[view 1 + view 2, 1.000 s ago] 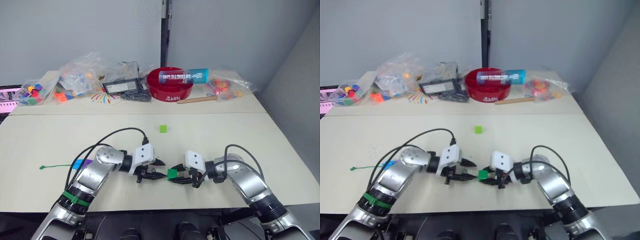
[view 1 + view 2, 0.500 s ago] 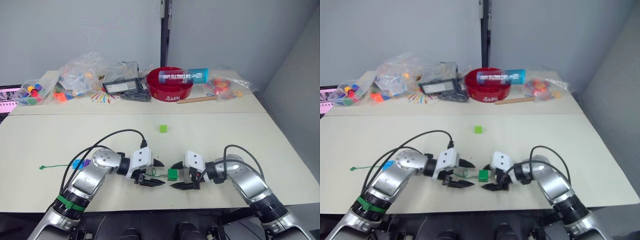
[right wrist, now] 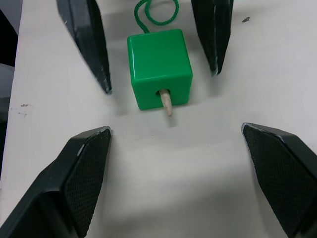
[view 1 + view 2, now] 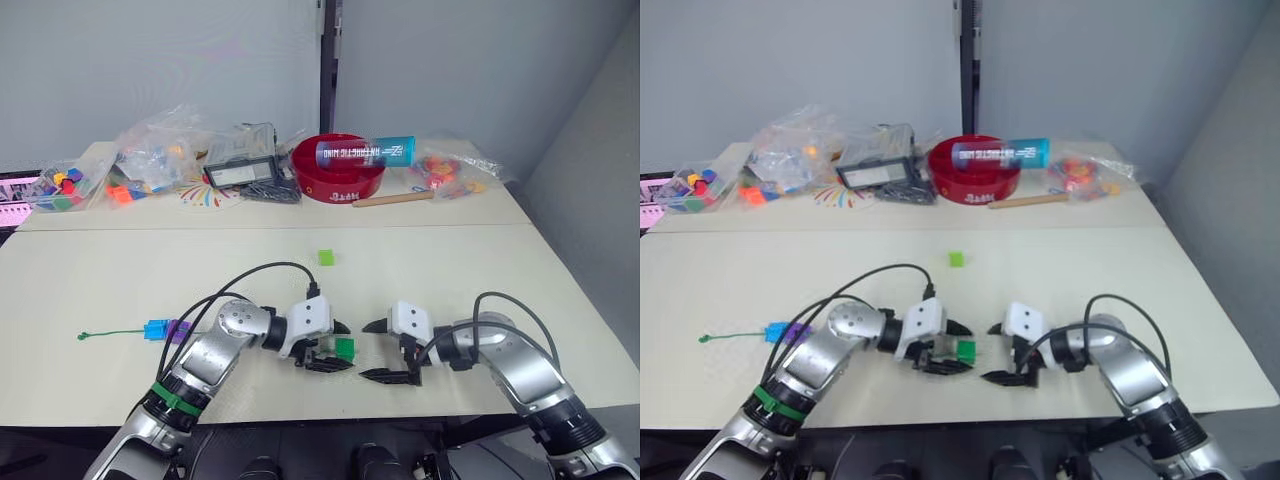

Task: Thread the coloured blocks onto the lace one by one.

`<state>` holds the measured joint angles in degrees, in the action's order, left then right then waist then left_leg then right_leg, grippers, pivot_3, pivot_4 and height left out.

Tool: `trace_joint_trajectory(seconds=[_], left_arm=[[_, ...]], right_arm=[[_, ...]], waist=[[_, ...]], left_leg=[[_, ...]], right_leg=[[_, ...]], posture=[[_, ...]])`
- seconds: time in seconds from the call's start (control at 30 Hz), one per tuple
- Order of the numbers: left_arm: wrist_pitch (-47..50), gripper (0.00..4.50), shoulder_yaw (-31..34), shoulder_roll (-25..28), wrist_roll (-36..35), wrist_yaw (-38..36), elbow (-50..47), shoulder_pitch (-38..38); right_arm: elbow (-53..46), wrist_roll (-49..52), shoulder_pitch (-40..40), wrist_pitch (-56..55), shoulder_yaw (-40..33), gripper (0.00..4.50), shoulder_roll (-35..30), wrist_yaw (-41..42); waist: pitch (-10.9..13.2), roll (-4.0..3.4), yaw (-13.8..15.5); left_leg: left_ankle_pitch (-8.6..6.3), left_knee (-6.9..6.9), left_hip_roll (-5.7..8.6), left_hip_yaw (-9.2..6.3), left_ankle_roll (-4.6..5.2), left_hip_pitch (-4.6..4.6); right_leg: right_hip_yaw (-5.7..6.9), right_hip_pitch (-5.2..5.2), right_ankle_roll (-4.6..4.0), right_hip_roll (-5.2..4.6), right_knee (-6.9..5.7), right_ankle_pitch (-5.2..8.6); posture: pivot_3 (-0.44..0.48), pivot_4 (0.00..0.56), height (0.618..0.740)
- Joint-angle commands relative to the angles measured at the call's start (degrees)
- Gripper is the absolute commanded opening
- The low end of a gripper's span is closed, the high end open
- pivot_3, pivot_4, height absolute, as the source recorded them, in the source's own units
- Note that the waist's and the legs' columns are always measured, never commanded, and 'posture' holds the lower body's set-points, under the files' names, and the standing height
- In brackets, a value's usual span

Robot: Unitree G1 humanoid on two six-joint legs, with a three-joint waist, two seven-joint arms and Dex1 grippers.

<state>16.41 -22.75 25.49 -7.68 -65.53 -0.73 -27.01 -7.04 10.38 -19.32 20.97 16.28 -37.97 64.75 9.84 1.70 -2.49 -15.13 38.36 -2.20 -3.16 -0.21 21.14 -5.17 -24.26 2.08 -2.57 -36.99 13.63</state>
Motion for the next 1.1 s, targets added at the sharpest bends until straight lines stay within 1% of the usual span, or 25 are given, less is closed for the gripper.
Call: trace_joint_trajectory(seconds=[0.03,0.07,0.1,0.13,0.27,0.37,0.63,0.67,0.73,0.97,1.1], left_arm=[[-1.25,3.25,-0.8,0.19,0.71,-0.49,0.07,-0.63],[-1.41,3.25,-0.77,0.2,0.81,-0.6,0.29,-0.64],[-1.52,2.7,-0.65,0.18,0.77,-0.7,0.55,-0.68],[-1.61,2.45,-0.56,0.15,0.74,-0.76,0.77,-0.73],[-2.23,1.2,-0.52,0.06,1.03,-0.6,1.64,-0.93],[-2.89,1.2,-0.76,0.34,1.58,-0.62,1.96,-0.98],[-3.85,1.2,-0.85,0.66,1.81,-1.08,2.67,-1.11],[-3.91,1.2,-0.86,0.69,1.82,-1.14,2.68,-1.09],[-4.11,1.2,-0.99,0.78,1.87,-1.46,2.75,-1.16],[-4.52,1.2,-0.98,1.26,1.76,-2.94,2.93,-1.69],[-4.97,1.2,0.18,2.98,1.66,-3.81,3.43,-1.93]], right_arm=[[-1.36,0.02,0.19,-0.82,-0.81,4.46,-0.14,-0.62],[-1.3,0.01,0.16,-0.85,-0.77,4.46,-0.11,-0.66],[-1.22,-0.03,0.13,-0.91,-0.71,4.5,-0.13,-0.69],[-1.15,-0.06,0.1,-1.0,-0.64,4.5,-0.16,-0.67],[-0.95,-0.05,-0.05,-1.37,-0.32,4.5,-0.11,-0.42],[-1.47,0.1,-0.4,-1.48,0.09,3.64,0.19,-0.1],[-1.36,-0.13,-0.83,-2.1,0.55,0.97,0.42,0.14],[-1.36,-0.16,-0.82,-2.18,0.6,0.54,0.44,0.15],[-1.35,-0.23,-0.83,-2.42,0.69,0.01,0.46,0.19],[-0.97,-0.49,-1.18,-3.11,0.8,0.0,0.33,0.33],[-0.52,-0.42,-1.27,-3.78,0.07,0.0,-0.49,0.91]], waist=[[0.0,0.0,0.0],[0.0,0.0,0.01],[0.0,0.0,0.02],[0.0,0.0,0.03],[0.0,0.0,0.06],[0.0,0.0,0.04],[0.0,0.0,0.03],[0.0,0.0,0.03],[0.0,0.0,0.03],[0.0,0.0,0.02],[0.0,0.0,0.01]], left_leg=[[0.0,0.0,0.0,0.0,0.0,0.0],[0.0,0.0,0.01,0.01,0.0,0.0],[0.0,0.0,0.0,0.0,0.0,0.0],[0.0,0.0,0.0,0.0,0.0,0.0],[0.0,0.0,0.0,0.0,0.0,0.0],[0.0,0.0,0.0,0.0,0.0,0.0],[0.0,0.0,0.0,0.0,0.0,0.0],[0.0,0.0,0.0,0.0,0.0,0.0],[0.0,0.0,0.0,0.0,0.0,0.0],[0.0,0.0,0.0,0.0,0.0,0.0],[0.0,0.0,0.0,0.0,0.0,0.0]], right_leg=[[0.0,0.0,0.0,0.0,0.0,0.0],[-0.01,0.0,0.0,0.0,0.0,0.0],[0.0,0.0,0.0,0.0,0.0,0.0],[0.0,0.0,0.0,0.0,0.0,0.0],[0.0,0.0,0.0,0.0,0.0,0.0],[-0.01,0.0,0.0,0.0,0.0,0.0],[0.0,0.0,0.0,0.0,0.0,0.0],[0.0,0.0,0.0,0.0,0.0,0.0],[0.0,0.0,0.0,0.0,0.0,0.0],[-0.01,0.0,0.0,0.0,0.0,0.0],[-0.01,0.0,0.0,0.0,0.0,0.0]], posture=[[0.0,0.15,0.731],[0.0,0.15,0.731],[0.0,0.15,0.731],[0.0,0.15,0.731],[0.0,0.15,0.731],[0.0,0.15,0.731],[0.0,0.15,0.731],[0.0,0.15,0.731],[0.0,0.15,0.731],[0.0,0.15,0.731],[0.0,0.15,0.731]])
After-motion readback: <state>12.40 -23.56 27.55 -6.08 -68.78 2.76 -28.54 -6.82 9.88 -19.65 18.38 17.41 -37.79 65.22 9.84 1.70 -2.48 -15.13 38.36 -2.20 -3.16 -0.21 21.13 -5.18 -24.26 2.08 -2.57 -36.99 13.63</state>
